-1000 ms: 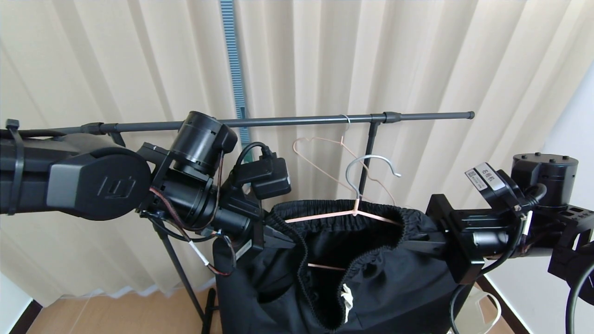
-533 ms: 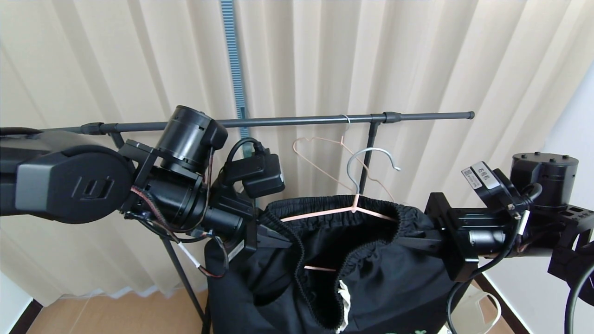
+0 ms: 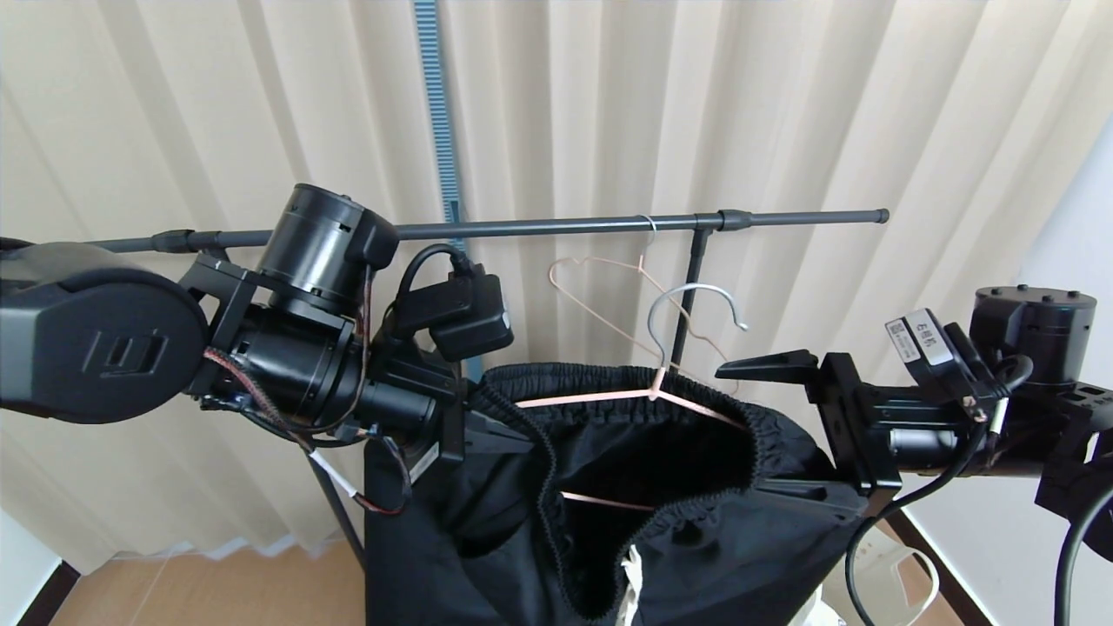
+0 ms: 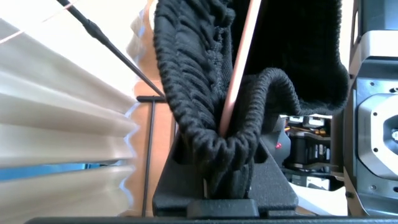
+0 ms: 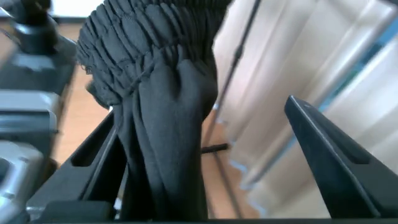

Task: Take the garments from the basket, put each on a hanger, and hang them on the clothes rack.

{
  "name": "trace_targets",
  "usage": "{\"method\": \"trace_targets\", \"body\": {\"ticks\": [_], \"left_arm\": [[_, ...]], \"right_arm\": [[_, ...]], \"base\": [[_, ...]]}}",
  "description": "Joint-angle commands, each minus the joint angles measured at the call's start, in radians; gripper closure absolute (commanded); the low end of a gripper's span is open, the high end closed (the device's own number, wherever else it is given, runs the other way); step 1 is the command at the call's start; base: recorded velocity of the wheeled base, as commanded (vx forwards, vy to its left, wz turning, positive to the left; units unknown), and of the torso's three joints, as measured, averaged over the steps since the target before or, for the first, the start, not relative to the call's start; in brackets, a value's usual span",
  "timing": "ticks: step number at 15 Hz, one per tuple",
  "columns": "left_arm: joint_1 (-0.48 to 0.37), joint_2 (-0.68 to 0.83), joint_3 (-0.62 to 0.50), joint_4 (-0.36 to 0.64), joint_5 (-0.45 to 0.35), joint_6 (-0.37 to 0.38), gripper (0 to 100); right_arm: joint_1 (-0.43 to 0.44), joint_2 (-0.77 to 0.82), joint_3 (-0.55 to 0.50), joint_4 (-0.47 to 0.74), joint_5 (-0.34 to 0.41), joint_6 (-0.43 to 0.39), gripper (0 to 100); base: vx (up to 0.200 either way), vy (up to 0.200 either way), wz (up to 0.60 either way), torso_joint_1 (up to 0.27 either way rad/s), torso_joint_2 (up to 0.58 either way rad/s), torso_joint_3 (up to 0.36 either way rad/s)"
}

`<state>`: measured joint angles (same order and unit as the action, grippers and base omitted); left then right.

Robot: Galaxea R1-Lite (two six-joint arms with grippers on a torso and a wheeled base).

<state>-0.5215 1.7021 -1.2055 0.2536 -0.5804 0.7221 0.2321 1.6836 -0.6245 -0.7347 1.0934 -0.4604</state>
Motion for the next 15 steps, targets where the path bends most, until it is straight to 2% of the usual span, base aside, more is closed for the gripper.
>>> {"method": "trace_targets", "body": {"ticks": [1,2,6,10,15], "left_arm": [[0.006,-0.012,0.024,-0.022,0.001,-0.006,100],[0.008,-0.019,0.052,-0.073,0.004,-0.027,100],[0.04,-0.038,0.106,-0.163,0.027,-0.05,100],[0.06,-0.088,0.123,-0.177,0.027,-0.092,100],[0.097,-0.17,0.179,-0.177,0.027,-0.102,100]], "right_arm": [[-0.022,0.005,0.0,0.0,0.0,-0.011,0],[-0.031,0.004,-0.001,0.0,0.0,-0.014,0],[-0.036,0.002,0.008,0.0,0.0,-0.018,0],[-0.037,0.024,0.002,0.0,0.0,-0.04,0],[-0.065,0.087,-0.027,-0.002,0.0,-0.043,0]], "base": [[0.0,0.0,0.0,0.0,0.0,0.0],[0.0,0.0,0.0,0.0,0.0,0.0],[0.0,0.0,0.0,0.0,0.0,0.0],[0.0,0.0,0.0,0.0,0.0,0.0],[0.0,0.0,0.0,0.0,0.0,0.0]]}}
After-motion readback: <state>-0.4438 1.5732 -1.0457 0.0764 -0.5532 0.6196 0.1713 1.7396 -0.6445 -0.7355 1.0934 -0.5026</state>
